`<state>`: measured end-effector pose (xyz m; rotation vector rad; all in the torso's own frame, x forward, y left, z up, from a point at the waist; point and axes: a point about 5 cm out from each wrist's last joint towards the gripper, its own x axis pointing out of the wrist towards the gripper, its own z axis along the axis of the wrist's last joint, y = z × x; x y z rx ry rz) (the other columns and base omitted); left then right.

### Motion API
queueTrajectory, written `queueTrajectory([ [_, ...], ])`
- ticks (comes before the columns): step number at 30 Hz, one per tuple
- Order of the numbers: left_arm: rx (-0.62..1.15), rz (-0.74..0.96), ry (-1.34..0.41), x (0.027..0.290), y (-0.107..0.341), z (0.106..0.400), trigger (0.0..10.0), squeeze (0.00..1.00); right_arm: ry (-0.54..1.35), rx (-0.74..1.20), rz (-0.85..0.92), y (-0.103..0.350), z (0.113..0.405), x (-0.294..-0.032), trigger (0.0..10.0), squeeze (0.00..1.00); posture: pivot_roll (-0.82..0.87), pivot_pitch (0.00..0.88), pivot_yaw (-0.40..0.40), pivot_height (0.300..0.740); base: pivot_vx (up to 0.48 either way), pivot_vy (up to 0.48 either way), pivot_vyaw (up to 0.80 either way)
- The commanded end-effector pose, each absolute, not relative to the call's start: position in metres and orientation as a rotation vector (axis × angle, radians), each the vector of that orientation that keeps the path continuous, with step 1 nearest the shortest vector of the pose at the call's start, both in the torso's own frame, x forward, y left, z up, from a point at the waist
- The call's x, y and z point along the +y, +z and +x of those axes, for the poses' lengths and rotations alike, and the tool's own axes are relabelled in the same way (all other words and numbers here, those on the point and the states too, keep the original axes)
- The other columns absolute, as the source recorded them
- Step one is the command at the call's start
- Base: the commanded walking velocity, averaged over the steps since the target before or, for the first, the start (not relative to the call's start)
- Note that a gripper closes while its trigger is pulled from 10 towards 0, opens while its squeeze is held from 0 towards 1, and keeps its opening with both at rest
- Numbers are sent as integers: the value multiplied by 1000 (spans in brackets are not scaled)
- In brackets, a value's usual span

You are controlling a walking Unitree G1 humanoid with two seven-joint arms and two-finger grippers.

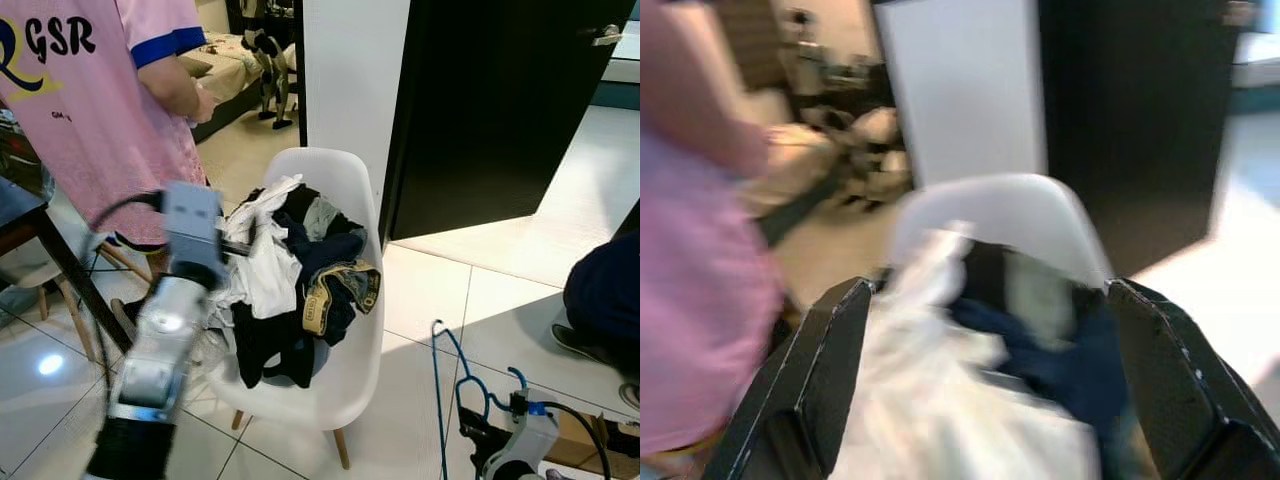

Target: Hang hanger

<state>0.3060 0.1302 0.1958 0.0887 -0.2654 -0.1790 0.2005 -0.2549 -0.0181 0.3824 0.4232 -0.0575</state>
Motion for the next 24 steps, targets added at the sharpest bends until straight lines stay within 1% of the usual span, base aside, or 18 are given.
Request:
queueTrajectory([
  [1,-269,78,-204,125,198,304,10000,0,-78,435,398,-21,197,-256,10000,0,-24,0,37,740,311,0,-800],
  [3,-269,78,-216,122,198,303,10000,0,-79,432,397,-21,197,-256,10000,0,-22,0,36,740,315,0,-638],
  [7,-268,80,-226,121,198,302,10000,0,-77,428,397,-21,197,-256,10000,0,-21,0,36,740,314,0,0],
  [13,-241,98,-194,128,195,302,10000,0,-73,427,395,-21,197,-256,10000,0,-17,0,35,740,312,0,0],
  [15,-230,102,-174,130,193,303,10000,0,-72,424,392,-21,197,-256,10000,0,-17,0,36,740,0,0,0],
  [17,-213,108,-146,132,191,303,10000,0,-44,429,350,-20,197,-254,10000,0,-16,0,36,740,0,0,0],
  [19,-179,113,-121,133,185,303,10000,0,-18,434,320,-19,196,-252,10000,0,-17,0,36,740,0,0,769],
  [24,-135,113,-113,133,178,302,10000,0,-18,435,327,-20,196,-253,10000,0,-17,0,36,740,0,0,800],
])
